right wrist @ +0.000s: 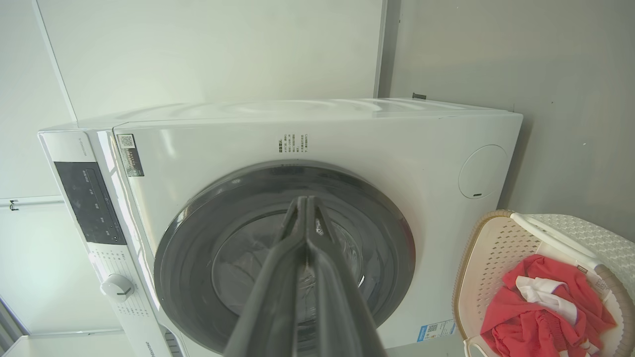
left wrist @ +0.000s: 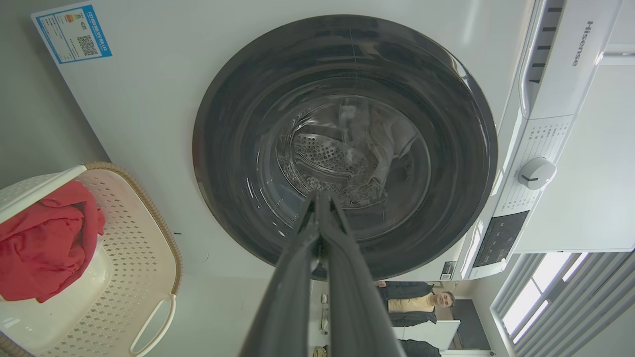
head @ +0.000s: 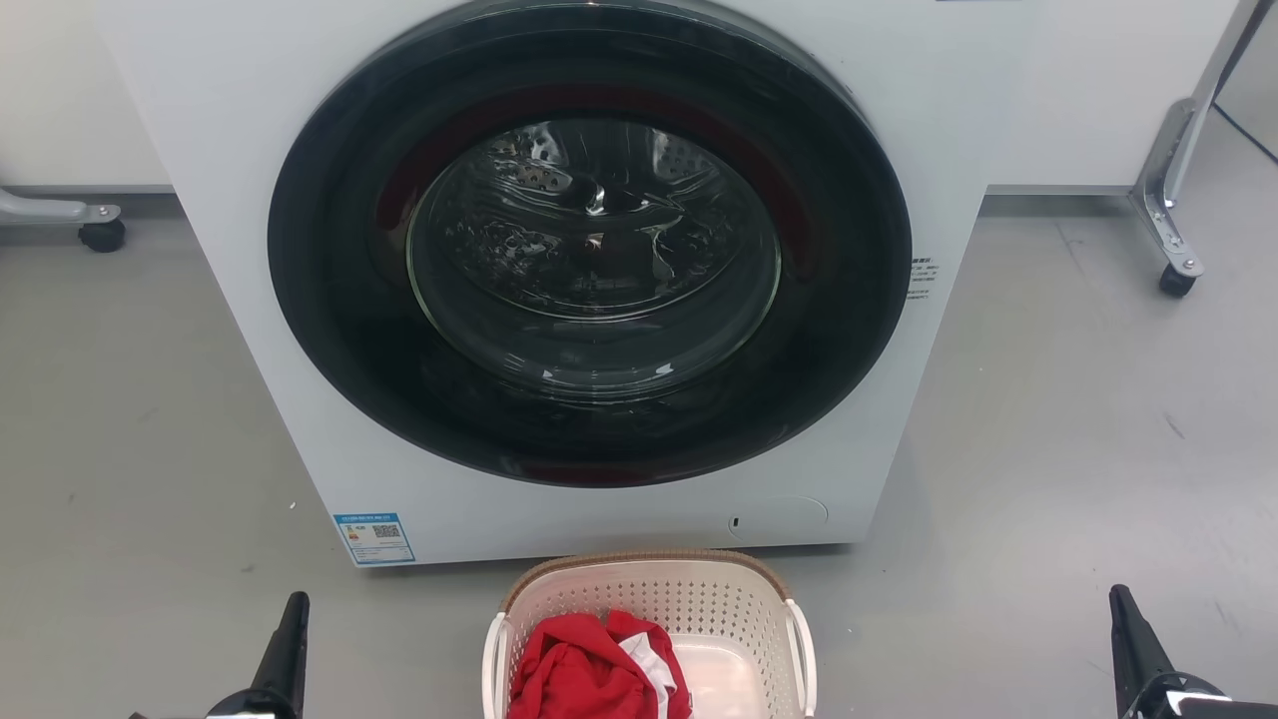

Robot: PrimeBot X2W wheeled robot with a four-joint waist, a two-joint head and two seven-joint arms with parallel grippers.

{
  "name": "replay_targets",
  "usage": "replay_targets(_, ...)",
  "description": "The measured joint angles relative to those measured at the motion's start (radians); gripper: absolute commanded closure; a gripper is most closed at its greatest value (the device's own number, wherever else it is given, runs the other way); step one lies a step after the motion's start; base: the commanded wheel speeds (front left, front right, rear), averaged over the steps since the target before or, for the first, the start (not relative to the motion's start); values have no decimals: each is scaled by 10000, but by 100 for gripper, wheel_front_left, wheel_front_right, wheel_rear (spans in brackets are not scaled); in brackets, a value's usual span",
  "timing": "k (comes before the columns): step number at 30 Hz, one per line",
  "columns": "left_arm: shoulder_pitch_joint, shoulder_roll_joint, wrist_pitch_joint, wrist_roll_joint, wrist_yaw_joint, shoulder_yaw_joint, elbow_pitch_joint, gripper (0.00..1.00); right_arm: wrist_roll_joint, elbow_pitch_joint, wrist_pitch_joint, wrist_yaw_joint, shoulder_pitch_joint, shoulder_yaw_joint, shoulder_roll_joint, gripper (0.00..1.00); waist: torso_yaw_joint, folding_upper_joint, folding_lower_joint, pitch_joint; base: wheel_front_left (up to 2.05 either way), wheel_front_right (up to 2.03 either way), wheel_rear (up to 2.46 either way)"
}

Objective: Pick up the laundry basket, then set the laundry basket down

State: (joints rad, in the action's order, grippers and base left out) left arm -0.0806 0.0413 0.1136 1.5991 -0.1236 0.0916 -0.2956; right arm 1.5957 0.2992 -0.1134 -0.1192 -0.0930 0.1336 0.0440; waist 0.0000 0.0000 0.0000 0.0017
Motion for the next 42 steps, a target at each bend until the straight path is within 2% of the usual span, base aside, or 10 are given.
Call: replay_targets(42,0,-2,0,2,0,-2,-2,100,6,-6,0,0,0,-2,-2,100,0,0,0,0,0,0,0)
